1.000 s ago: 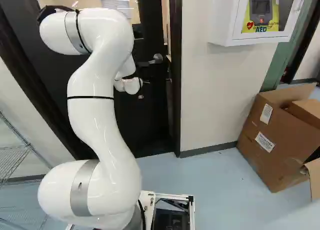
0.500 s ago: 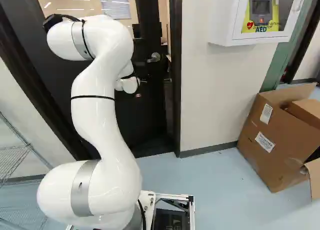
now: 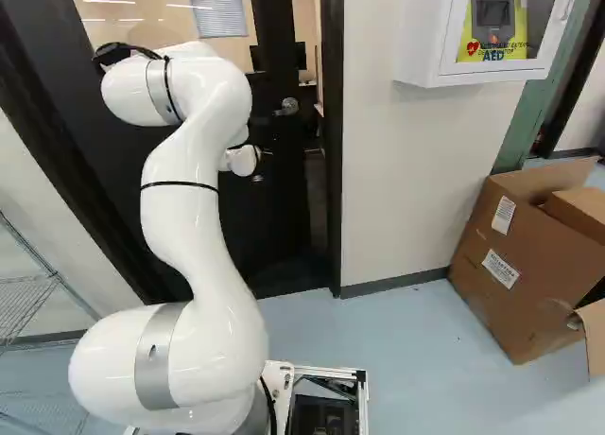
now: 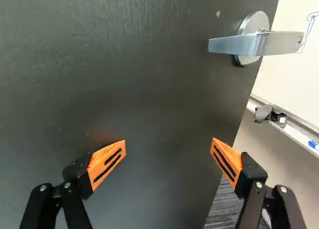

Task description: Open the door and move inside

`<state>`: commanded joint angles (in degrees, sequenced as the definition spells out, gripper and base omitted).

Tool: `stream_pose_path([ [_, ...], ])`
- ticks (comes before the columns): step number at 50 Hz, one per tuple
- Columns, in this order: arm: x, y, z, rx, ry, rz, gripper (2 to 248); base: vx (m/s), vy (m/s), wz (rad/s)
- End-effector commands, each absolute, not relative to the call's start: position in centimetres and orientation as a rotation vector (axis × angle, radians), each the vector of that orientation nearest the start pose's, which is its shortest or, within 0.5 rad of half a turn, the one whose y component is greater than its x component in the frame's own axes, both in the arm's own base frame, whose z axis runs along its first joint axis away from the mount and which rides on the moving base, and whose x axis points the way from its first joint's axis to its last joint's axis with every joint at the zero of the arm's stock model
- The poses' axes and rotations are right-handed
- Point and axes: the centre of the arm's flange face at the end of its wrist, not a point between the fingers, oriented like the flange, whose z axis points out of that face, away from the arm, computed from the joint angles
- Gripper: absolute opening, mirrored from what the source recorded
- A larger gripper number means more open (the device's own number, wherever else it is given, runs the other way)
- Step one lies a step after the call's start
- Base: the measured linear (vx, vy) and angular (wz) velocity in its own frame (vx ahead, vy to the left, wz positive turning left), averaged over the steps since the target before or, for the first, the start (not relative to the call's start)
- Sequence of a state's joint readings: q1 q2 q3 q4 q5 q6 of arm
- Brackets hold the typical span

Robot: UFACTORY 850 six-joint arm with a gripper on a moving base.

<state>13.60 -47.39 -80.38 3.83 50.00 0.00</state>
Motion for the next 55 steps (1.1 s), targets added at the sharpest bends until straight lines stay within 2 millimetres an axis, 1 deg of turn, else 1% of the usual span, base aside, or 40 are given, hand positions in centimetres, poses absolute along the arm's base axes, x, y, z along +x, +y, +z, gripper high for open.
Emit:
stream_pose_path([
  [22,73.9,19.5,33.3,-2.192,-0.191,-1.999,247,0.0,0.0,0.0],
  [30,74.4,20.1,33.2,-2.179,-0.196,-2.004,247,0.0,0.0,0.0],
  [44,74.5,20.2,33.1,-2.178,-0.197,-2.004,247,0.0,0.0,0.0],
  [55,73.1,19.8,33.5,-2.197,-0.199,-1.987,247,0.0,0.0,0.0],
])
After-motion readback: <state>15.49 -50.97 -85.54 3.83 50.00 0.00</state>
